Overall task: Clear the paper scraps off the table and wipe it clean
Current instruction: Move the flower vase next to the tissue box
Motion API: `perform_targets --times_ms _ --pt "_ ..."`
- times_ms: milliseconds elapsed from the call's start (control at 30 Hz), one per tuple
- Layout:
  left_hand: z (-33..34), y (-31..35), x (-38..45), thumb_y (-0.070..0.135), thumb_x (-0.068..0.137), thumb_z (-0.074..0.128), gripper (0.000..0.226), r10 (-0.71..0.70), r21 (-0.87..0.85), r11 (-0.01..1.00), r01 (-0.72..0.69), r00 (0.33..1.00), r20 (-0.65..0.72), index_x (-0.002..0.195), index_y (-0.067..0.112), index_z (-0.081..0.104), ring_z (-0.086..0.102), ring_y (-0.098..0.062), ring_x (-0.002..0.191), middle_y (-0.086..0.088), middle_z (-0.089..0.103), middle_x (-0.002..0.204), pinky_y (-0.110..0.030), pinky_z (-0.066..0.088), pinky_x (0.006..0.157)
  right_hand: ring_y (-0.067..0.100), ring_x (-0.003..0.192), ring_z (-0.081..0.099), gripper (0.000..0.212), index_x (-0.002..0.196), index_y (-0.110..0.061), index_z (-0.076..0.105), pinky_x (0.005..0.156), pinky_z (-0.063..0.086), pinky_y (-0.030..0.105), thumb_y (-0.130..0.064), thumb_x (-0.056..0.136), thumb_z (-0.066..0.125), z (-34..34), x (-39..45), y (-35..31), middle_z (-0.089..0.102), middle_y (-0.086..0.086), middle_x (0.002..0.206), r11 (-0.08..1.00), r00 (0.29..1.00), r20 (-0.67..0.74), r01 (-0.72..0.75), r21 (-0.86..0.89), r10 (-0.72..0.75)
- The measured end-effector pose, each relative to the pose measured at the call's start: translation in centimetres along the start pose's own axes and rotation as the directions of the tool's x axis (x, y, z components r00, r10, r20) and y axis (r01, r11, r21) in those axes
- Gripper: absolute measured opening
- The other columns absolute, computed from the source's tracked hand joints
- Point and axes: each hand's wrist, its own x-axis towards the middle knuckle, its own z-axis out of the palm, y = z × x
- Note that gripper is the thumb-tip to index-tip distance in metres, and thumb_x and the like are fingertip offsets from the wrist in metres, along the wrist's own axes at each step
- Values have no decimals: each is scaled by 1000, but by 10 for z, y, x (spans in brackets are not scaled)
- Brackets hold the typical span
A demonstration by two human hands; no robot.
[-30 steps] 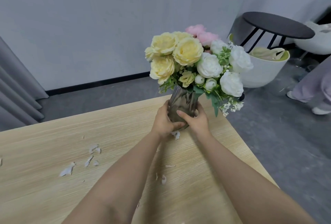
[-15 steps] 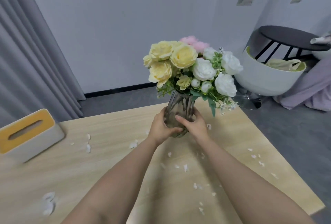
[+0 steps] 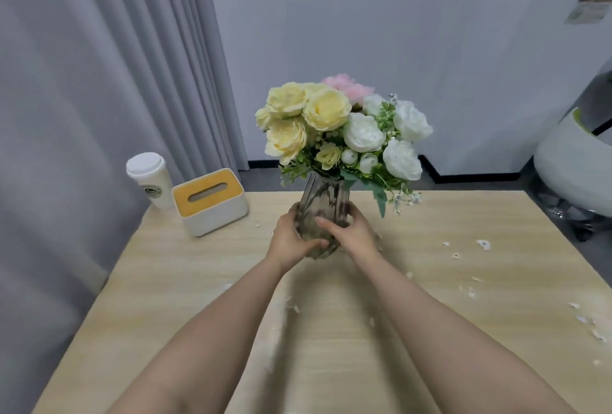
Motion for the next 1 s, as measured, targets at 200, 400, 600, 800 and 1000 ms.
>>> perform_targets --times_ms 200,400,600,800,1000 --pt "-60 -14 -33 11 61 86 66 -54 17 998 58 982 -180 115 22 50 56 2 84 18 56 93 1 41 66 9 86 58 44 104 -28 50 73 44 21 -30 72 81 61 -11 -27 60 -10 94 996 980 178 88 -9 -85" --pt "-124 -42 -62 14 59 87 72 -125 24 990 139 944 -306 121 20 50 62 -8 93 9 63 103 -3 46 67 14 93 61 46 106 -29 51 83 49 28 -33 71 81 134 -25 -46 60 -9 99 990 940 313 143 -4 -135" --pt "-182 -79 -81 15 61 85 65 -172 18 981 193 906 -386 113 28 48 60 -6 89 18 58 97 -9 47 70 7 92 55 54 118 -20 55 78 41 21 -33 72 80 208 -32 -55 60 -9 101 984 903 403 177 -25 -152" --pt "-228 -128 -80 20 57 87 65 -217 33 967 253 884 -414 109 30 49 63 -12 95 11 63 102 -24 52 76 9 95 60 52 117 -22 57 77 44 19 -29 72 81 278 -32 -47 66 -4 107 991 893 437 133 -33 -106" --pt "-254 -171 -64 24 57 87 71 -212 27 970 244 889 -406 119 22 52 61 -11 100 6 65 110 -21 48 81 12 98 65 53 113 -25 58 83 53 26 -32 68 83 322 -14 -33 68 -7 105 993 899 430 114 -40 -86"
